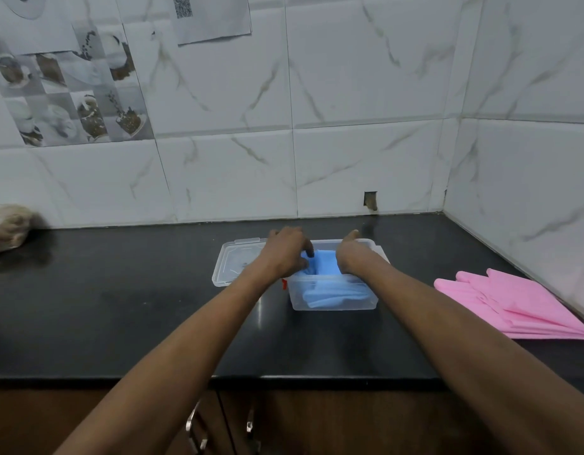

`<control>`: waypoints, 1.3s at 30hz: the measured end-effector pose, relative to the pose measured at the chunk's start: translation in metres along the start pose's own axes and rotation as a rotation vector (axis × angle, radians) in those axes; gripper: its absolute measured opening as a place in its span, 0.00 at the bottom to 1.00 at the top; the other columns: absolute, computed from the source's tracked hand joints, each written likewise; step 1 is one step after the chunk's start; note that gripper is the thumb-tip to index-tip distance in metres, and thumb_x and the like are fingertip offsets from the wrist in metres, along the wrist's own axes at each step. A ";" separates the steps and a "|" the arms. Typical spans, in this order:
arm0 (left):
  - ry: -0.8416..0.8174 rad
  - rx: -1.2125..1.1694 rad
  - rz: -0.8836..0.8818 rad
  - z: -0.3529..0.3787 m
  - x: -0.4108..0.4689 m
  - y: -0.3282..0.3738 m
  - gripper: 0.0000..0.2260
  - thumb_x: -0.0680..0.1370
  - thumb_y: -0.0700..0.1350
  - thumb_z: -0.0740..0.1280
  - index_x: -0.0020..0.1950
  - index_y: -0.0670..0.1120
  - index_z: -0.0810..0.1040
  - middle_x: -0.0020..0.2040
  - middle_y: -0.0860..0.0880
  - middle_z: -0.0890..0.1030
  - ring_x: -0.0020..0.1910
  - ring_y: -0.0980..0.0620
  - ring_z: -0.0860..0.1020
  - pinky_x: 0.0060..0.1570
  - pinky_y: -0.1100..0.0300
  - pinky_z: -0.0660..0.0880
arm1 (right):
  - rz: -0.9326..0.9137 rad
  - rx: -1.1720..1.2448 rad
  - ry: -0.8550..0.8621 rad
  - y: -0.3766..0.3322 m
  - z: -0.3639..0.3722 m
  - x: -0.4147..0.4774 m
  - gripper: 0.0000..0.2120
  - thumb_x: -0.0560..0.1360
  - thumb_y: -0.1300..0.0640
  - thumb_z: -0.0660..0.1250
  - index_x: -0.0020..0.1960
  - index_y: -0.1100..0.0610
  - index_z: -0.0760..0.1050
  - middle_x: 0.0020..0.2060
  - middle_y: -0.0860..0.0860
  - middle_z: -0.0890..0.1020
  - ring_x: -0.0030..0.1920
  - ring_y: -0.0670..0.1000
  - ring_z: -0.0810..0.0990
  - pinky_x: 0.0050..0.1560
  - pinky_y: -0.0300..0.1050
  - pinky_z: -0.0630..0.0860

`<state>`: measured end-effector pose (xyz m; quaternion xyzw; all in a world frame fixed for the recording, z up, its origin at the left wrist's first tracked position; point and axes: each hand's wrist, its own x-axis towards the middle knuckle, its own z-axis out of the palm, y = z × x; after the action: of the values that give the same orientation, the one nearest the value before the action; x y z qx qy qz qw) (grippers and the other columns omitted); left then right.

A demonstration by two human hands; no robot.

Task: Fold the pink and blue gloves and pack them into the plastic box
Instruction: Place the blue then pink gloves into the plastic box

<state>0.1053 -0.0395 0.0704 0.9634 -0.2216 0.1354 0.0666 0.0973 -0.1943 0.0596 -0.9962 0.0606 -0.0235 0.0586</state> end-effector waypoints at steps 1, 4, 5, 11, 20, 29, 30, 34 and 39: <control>-0.019 0.017 0.012 -0.001 0.000 0.002 0.13 0.73 0.46 0.74 0.57 0.49 0.84 0.57 0.49 0.80 0.58 0.48 0.76 0.58 0.52 0.72 | -0.029 -0.065 0.020 -0.002 -0.002 -0.005 0.26 0.79 0.65 0.56 0.75 0.69 0.55 0.68 0.69 0.68 0.63 0.64 0.75 0.56 0.51 0.73; -0.026 -0.015 -0.043 -0.005 0.006 0.001 0.12 0.72 0.42 0.74 0.56 0.46 0.84 0.56 0.47 0.83 0.55 0.48 0.79 0.54 0.55 0.76 | -0.126 -0.314 0.159 -0.004 -0.014 -0.012 0.16 0.76 0.65 0.61 0.63 0.62 0.76 0.58 0.59 0.79 0.53 0.56 0.81 0.47 0.44 0.79; -0.033 -0.023 -0.042 -0.007 0.008 0.001 0.12 0.72 0.42 0.74 0.55 0.45 0.84 0.54 0.47 0.83 0.54 0.49 0.80 0.54 0.54 0.77 | -0.164 -0.332 0.195 -0.003 -0.020 -0.015 0.12 0.75 0.66 0.62 0.57 0.61 0.78 0.52 0.56 0.81 0.50 0.56 0.82 0.45 0.44 0.78; -0.264 0.166 0.113 -0.010 0.014 0.013 0.10 0.71 0.41 0.74 0.52 0.44 0.86 0.49 0.47 0.85 0.45 0.48 0.81 0.47 0.55 0.78 | -0.249 -0.067 -0.375 0.017 -0.042 -0.001 0.35 0.72 0.60 0.73 0.75 0.53 0.63 0.61 0.58 0.76 0.47 0.54 0.81 0.45 0.46 0.82; -0.374 0.353 0.167 0.007 0.028 0.029 0.08 0.77 0.41 0.66 0.52 0.42 0.82 0.50 0.44 0.81 0.46 0.44 0.80 0.42 0.55 0.76 | -0.228 -0.292 -0.261 0.024 -0.022 -0.002 0.32 0.75 0.62 0.66 0.75 0.59 0.57 0.67 0.59 0.72 0.60 0.58 0.76 0.54 0.49 0.73; -0.386 0.150 0.079 -0.024 0.032 0.025 0.09 0.71 0.36 0.73 0.51 0.40 0.83 0.46 0.44 0.83 0.38 0.49 0.82 0.35 0.64 0.76 | -0.281 -0.204 -0.237 0.019 -0.036 -0.008 0.17 0.73 0.65 0.70 0.60 0.63 0.73 0.51 0.56 0.79 0.40 0.53 0.81 0.44 0.45 0.80; -0.297 0.067 0.050 -0.030 0.032 0.019 0.06 0.72 0.35 0.73 0.48 0.40 0.83 0.41 0.45 0.84 0.36 0.50 0.83 0.30 0.68 0.74 | -0.276 -0.126 -0.166 0.024 -0.040 -0.007 0.18 0.71 0.65 0.73 0.59 0.63 0.72 0.50 0.57 0.79 0.38 0.54 0.82 0.41 0.46 0.82; -0.197 -0.078 0.094 -0.033 0.024 0.012 0.08 0.71 0.41 0.76 0.49 0.42 0.84 0.42 0.47 0.85 0.40 0.50 0.84 0.34 0.66 0.75 | -0.385 0.120 -0.160 0.031 -0.047 -0.006 0.06 0.72 0.65 0.71 0.47 0.61 0.78 0.40 0.54 0.84 0.37 0.53 0.86 0.35 0.41 0.80; -0.291 0.016 0.199 -0.007 0.029 0.021 0.19 0.72 0.48 0.75 0.60 0.43 0.82 0.55 0.46 0.83 0.53 0.47 0.80 0.54 0.54 0.76 | -0.324 -0.080 -0.475 0.024 -0.029 0.006 0.34 0.73 0.58 0.71 0.74 0.45 0.62 0.60 0.54 0.73 0.48 0.52 0.78 0.46 0.44 0.77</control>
<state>0.1196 -0.0689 0.0870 0.9467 -0.3220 0.0021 0.0124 0.0986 -0.2224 0.0855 -0.9720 -0.1139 0.2036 0.0271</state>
